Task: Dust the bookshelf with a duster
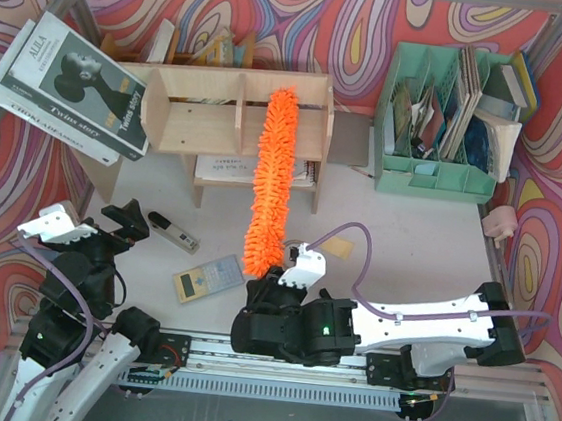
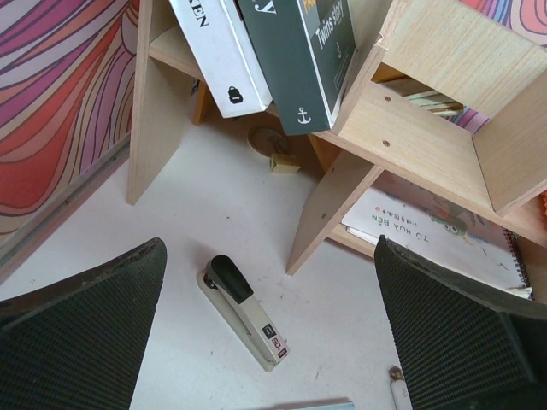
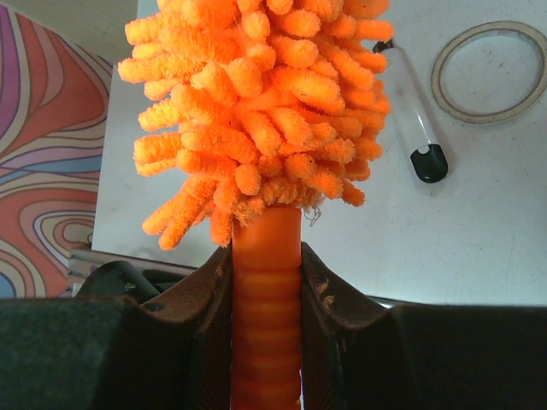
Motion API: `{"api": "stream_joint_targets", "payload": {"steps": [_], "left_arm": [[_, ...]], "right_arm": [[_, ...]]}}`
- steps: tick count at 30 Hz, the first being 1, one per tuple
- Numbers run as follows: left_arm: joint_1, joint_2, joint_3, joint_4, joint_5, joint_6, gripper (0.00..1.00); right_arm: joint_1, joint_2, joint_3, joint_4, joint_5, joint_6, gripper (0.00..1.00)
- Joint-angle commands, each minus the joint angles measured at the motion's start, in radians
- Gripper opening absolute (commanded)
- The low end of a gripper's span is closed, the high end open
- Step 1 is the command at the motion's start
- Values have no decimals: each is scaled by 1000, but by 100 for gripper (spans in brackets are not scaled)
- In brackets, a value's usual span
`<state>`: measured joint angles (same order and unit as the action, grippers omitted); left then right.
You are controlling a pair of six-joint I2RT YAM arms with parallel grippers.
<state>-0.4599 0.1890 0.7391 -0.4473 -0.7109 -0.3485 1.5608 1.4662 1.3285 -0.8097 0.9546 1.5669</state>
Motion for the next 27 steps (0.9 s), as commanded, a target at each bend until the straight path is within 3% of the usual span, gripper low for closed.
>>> {"api": "stream_joint_targets", "payload": {"steps": [1, 12, 15, 20, 27], "left_arm": [[5, 2, 6, -2, -2, -4, 98], [4, 2, 11, -8, 4, -10, 98], [6, 5, 13, -10, 8, -12, 98], [5, 3, 12, -11, 6, -12, 98], [4, 6, 11, -12, 0, -12, 98]], "right_arm": [[-15, 22, 40, 37, 35, -50, 0], [-15, -28, -5, -199, 61, 222, 0], [-15, -20, -10, -141, 39, 181, 0], [-15, 15, -6, 70, -10, -20, 0], [-15, 22, 13, 19, 3, 17, 0]]}}
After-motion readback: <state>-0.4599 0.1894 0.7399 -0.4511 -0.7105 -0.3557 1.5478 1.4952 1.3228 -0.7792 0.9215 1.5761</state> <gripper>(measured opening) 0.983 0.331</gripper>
